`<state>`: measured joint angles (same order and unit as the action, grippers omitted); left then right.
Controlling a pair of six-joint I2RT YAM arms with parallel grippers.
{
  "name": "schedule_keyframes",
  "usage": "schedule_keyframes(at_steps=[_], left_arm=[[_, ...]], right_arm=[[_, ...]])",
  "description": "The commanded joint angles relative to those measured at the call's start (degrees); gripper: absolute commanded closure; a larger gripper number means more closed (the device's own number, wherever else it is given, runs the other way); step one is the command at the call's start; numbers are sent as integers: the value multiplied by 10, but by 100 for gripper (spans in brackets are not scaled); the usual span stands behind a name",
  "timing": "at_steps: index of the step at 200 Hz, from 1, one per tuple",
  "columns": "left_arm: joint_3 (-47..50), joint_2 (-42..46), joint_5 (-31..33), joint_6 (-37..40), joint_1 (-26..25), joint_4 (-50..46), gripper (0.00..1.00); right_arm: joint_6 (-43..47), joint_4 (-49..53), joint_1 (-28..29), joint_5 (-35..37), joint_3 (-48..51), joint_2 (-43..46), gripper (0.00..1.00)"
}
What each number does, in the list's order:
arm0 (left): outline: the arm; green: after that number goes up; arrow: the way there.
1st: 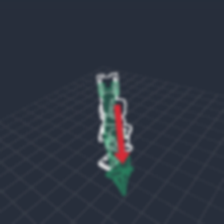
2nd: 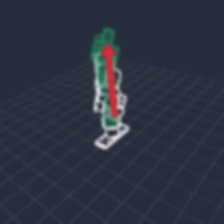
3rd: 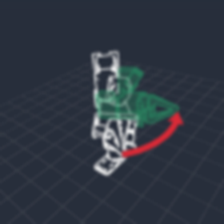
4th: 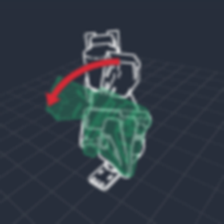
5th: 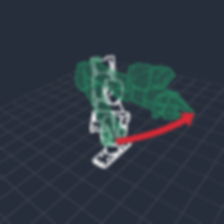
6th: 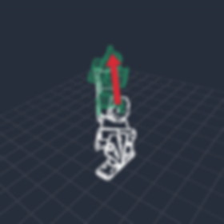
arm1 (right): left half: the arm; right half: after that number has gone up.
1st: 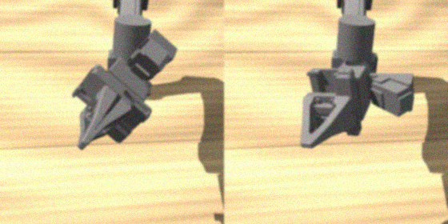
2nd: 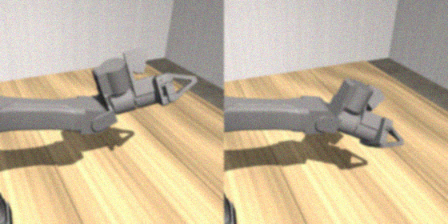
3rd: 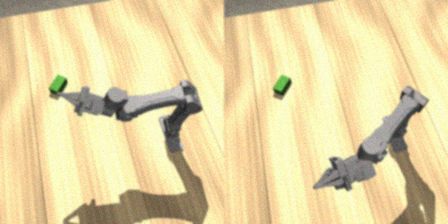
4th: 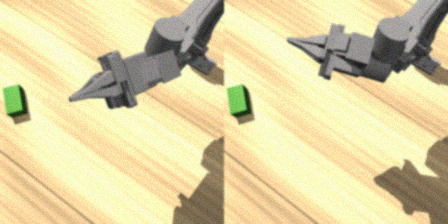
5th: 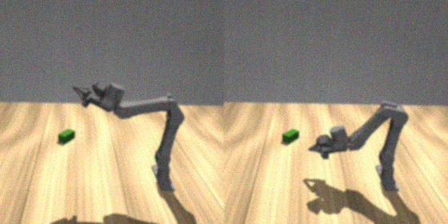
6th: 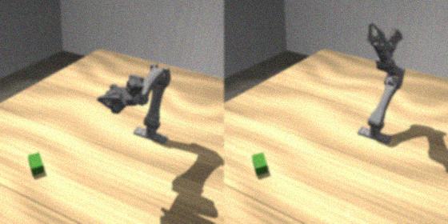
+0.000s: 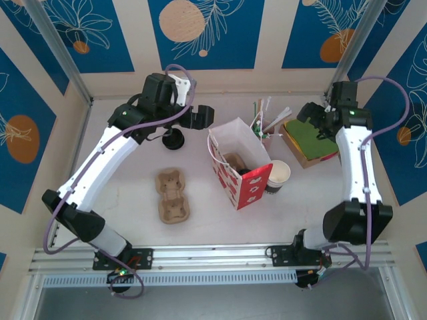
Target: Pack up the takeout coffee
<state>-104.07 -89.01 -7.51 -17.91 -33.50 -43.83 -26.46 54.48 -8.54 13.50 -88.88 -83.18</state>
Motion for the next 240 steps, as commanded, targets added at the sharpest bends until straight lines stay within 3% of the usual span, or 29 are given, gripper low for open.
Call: schedule_keyframes(at_steps=[1, 64, 138, 240], left_arm=[[5, 4, -26, -11, 13, 8, 0], [30, 13, -40, -20, 23, 15, 0], [47, 24, -32, -23, 26, 16, 0], [50, 24, -29, -28, 33, 15, 0]], right_arm=[[5, -10, -12, 0, -8, -45, 1], [19, 7, -25, 18, -88, -199, 1], [37, 21, -54, 19, -157, -319, 1], [46, 41, -46, 62, -231, -409, 1]])
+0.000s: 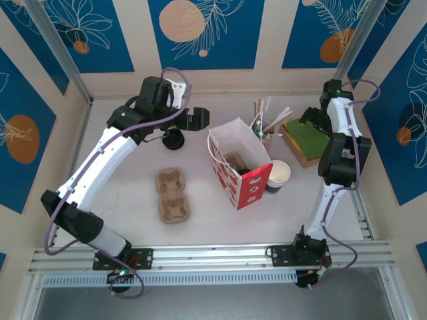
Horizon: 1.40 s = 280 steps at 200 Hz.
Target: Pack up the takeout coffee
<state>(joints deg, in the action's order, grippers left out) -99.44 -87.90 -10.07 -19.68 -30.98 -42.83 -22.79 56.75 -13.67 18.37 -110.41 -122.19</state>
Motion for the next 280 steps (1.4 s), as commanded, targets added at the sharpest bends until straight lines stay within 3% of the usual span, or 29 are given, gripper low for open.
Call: schedule_keyframes(at_steps=[1, 79, 132, 189, 214, 250, 280], left_arm=[[4, 13, -4, -11, 9, 5, 0], [7, 13, -5, -11, 13, 3, 0], [10, 15, -10, -12, 15, 3, 0], [15, 22, -14, -13, 16, 5, 0], [20, 26, -16, -15, 18, 6, 0], [25, 30, -20, -16, 18, 7, 0], [27, 36, -21, -17, 17, 6, 0]], right_arm=[[10, 18, 6, 13, -16, -20, 1], [17, 15, 18, 1, -2, -47, 0], [17, 8, 17, 3, 26, -42, 14], [20, 6, 15, -3, 34, -24, 44], [18, 2, 15, -3, 42, -7, 65], [20, -2, 12, -5, 53, 5, 65], [20, 2, 13, -5, 54, 7, 52]])
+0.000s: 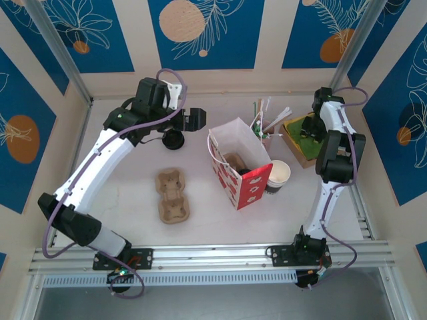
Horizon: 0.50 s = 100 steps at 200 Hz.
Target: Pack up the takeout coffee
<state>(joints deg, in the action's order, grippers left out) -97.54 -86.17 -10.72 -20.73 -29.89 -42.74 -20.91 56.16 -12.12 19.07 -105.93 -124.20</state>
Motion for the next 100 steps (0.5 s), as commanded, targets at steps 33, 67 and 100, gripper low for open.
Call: schedule_keyframes(at_steps=[33, 67, 100], left_arm=[[14, 25, -13, -6, 7, 5, 0], [16, 28, -12, -5, 7, 2, 0], [19, 33, -10, -4, 8, 1, 0]], right_arm=[[2, 9, 2, 6, 1, 27, 26], [1, 14, 2, 13, -5, 8, 14], [2, 12, 2, 12, 2, -5, 13]])
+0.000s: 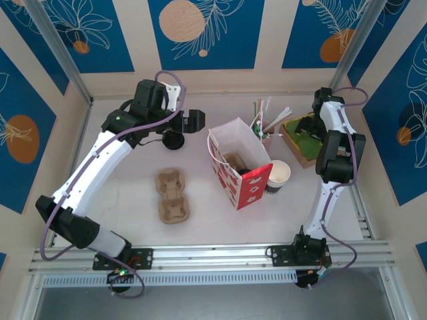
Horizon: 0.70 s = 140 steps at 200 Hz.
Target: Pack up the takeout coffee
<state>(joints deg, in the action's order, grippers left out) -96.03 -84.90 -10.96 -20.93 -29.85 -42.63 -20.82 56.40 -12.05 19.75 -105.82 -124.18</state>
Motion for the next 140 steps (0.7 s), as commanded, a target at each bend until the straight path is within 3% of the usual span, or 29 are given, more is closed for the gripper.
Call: schedule_keyframes(at_steps=[1, 30, 82, 102, 119, 140], left_arm=[[4, 20, -7, -1, 8, 0, 0], [10, 24, -7, -2, 8, 0, 0], [13, 28, -6, -2, 10, 1, 0], [13, 29, -8, -3, 11, 2, 0], [14, 29, -8, -3, 11, 2, 0], [17, 29, -8, -3, 11, 4, 0]], right_arm=[[1, 10, 1, 5, 1, -5, 13], [3, 6, 3, -5, 9, -9, 24], [5, 2, 2, -17, 25, -1, 57], [5, 5, 1, -20, 24, 6, 75], [4, 6, 1, -22, 24, 18, 82], [1, 13, 2, -19, 21, 36, 83]])
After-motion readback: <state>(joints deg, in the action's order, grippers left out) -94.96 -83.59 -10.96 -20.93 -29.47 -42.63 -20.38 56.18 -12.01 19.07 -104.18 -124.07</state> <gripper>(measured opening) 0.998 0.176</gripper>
